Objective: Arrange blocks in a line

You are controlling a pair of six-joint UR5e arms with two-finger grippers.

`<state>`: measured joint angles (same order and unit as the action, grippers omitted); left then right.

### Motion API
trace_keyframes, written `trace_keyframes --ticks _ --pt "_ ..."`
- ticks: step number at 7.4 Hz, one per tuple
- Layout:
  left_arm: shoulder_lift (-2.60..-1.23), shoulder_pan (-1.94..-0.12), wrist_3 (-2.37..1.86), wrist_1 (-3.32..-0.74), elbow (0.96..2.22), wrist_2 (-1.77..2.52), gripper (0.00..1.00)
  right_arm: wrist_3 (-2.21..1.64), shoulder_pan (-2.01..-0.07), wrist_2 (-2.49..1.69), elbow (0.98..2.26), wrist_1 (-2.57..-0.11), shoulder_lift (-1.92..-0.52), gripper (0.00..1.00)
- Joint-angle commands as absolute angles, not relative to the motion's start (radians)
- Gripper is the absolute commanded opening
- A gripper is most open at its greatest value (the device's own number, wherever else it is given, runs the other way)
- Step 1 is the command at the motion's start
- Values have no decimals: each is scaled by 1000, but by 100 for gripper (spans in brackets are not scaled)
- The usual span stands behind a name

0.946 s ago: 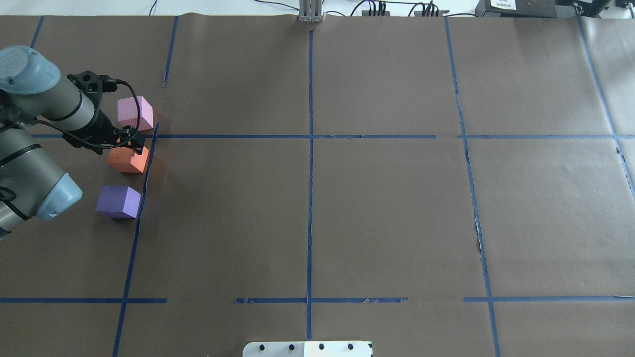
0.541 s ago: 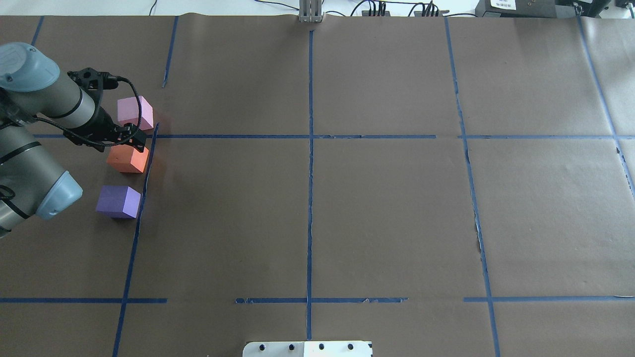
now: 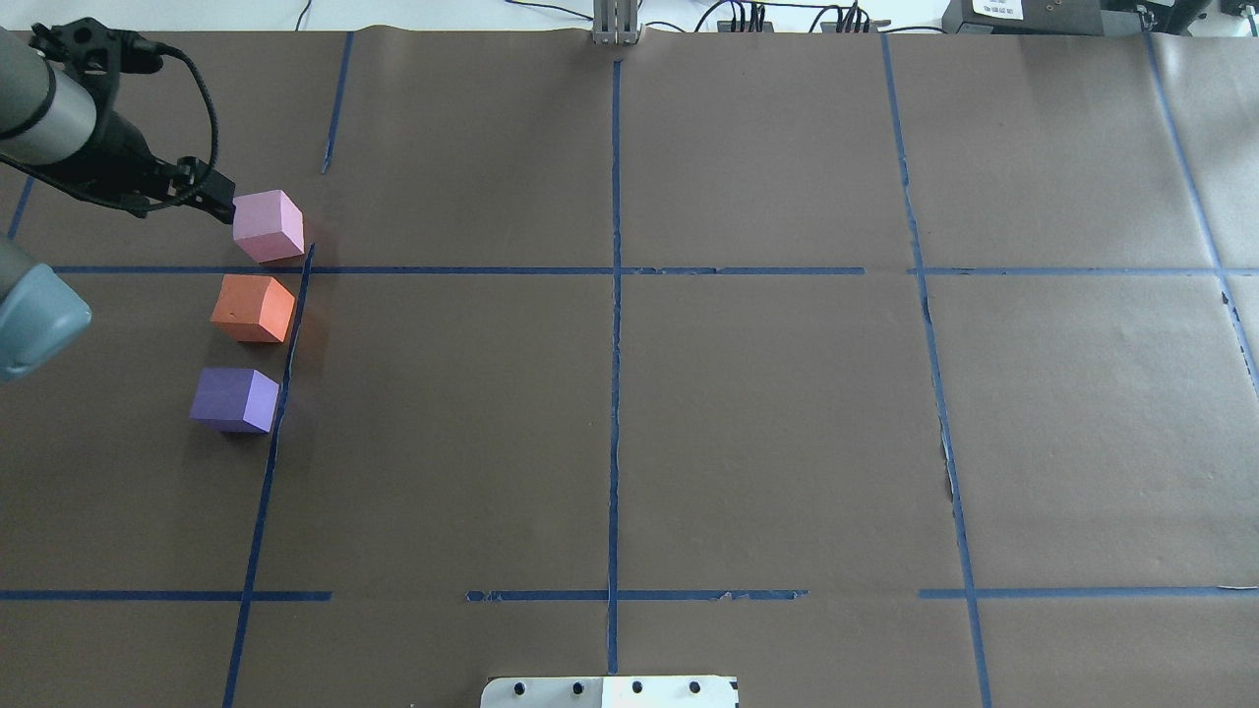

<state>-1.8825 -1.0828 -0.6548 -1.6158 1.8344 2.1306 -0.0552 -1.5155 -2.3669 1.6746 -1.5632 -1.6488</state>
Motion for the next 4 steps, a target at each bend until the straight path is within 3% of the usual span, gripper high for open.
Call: trace_keyframes --ticks 1,2,4 --pt "-1908 -1283 -456 -1377 1902 2132 100 -55 -1516 -2367 1675 -1565 -1649 100" --pt "-1875 -1325 -296 -1368 1873 2155 100 -55 -1516 -2367 1675 -1563 -1649 100" --pt "-1803 -1536 153 -1387 1639 2273 100 -55 -1514 -2367 1675 -1563 -1649 100"
